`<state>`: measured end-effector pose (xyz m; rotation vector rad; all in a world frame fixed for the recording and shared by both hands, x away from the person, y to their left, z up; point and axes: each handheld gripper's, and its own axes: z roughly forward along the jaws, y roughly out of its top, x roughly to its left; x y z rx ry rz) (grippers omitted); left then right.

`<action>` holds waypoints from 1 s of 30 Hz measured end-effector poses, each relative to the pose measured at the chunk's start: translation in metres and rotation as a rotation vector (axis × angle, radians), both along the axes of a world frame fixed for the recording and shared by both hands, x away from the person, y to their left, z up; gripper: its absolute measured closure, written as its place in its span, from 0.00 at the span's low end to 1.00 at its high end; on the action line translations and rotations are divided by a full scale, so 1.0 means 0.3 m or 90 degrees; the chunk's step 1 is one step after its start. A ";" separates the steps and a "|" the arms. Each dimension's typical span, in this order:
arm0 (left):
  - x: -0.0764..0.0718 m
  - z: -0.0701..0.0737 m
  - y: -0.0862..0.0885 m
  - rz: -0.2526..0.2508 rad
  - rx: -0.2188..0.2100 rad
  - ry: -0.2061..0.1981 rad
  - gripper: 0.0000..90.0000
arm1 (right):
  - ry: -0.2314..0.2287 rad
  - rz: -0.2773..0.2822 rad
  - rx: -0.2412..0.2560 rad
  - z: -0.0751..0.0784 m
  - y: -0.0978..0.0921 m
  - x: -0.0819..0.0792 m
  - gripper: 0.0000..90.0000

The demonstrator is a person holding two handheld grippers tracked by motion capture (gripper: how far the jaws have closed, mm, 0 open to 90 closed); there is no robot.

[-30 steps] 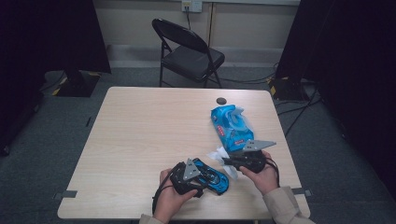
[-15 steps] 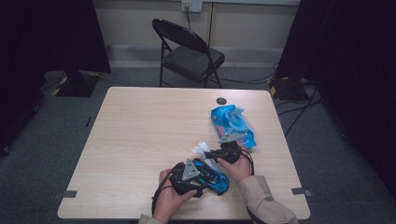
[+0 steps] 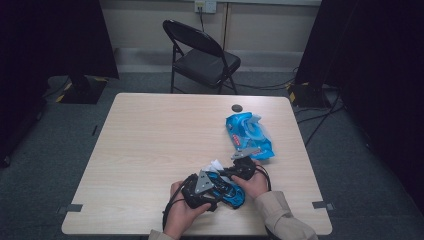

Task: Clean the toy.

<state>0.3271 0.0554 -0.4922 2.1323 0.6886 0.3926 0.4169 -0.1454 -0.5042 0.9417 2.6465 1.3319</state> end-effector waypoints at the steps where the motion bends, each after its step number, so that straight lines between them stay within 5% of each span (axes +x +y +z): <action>1: 0.000 0.000 0.000 0.000 0.000 0.000 0.26 | 0.001 0.001 0.003 -0.002 -0.004 -0.001 0.95; 16: -0.001 -0.001 -0.001 0.000 -0.001 -0.001 0.26 | -0.010 0.026 -0.015 0.007 -0.091 -0.052 0.95; 30: 0.000 0.004 -0.003 0.005 0.006 0.004 0.26 | -0.018 0.022 -0.014 0.003 -0.246 -0.137 0.94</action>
